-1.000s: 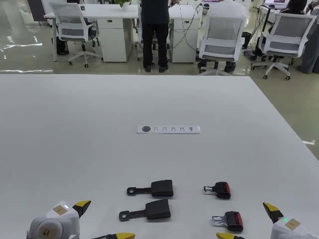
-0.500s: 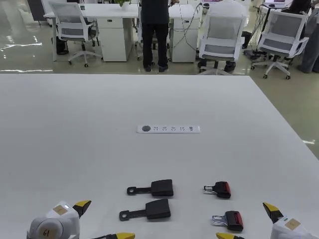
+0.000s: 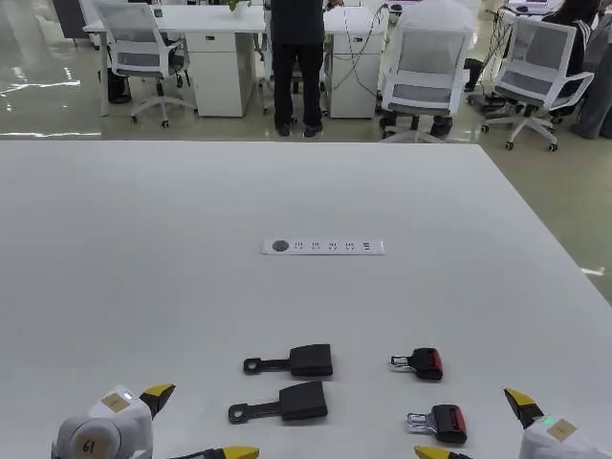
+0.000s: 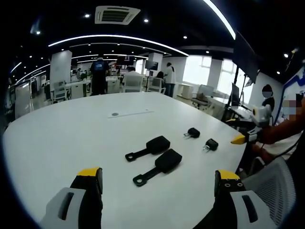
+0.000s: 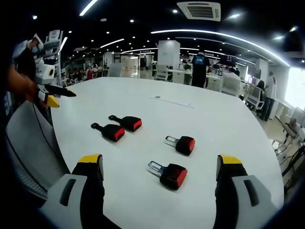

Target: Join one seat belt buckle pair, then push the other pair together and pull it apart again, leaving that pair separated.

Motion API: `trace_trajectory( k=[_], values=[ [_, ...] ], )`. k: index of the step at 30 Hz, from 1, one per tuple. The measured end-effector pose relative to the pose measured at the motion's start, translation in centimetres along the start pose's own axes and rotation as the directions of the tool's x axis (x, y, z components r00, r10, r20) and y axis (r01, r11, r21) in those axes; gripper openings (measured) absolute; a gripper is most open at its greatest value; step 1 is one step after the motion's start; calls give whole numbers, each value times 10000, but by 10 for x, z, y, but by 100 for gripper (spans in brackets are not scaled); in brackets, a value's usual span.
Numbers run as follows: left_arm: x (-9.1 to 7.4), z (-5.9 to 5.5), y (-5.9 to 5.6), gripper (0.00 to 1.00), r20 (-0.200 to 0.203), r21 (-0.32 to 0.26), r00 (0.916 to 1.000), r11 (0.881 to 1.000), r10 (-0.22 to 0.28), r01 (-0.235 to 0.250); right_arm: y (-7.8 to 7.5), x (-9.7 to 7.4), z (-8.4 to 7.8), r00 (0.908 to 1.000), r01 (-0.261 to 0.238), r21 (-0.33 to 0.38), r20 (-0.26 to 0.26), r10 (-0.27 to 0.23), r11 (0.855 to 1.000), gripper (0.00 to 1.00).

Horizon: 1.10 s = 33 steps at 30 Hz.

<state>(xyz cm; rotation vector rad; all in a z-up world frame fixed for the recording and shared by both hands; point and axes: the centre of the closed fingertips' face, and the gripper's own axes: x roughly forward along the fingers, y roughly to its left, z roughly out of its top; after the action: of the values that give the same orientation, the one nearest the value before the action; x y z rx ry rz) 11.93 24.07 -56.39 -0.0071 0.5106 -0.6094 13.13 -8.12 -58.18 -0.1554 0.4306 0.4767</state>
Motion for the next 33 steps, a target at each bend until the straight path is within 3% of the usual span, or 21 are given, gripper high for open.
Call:
trace_trajectory(
  k=[25,33],
  values=[
    [2,-2,5,100,-69,-13,10000,10000,-1,1,1,4,-2,9998,-147,-24,-123,147,9999,98],
    [2,1,-2,100,-124,25,9999,10000,-54,54,1,5,-3,9997,-170,-30,-161,170,9999,98]
  ],
)
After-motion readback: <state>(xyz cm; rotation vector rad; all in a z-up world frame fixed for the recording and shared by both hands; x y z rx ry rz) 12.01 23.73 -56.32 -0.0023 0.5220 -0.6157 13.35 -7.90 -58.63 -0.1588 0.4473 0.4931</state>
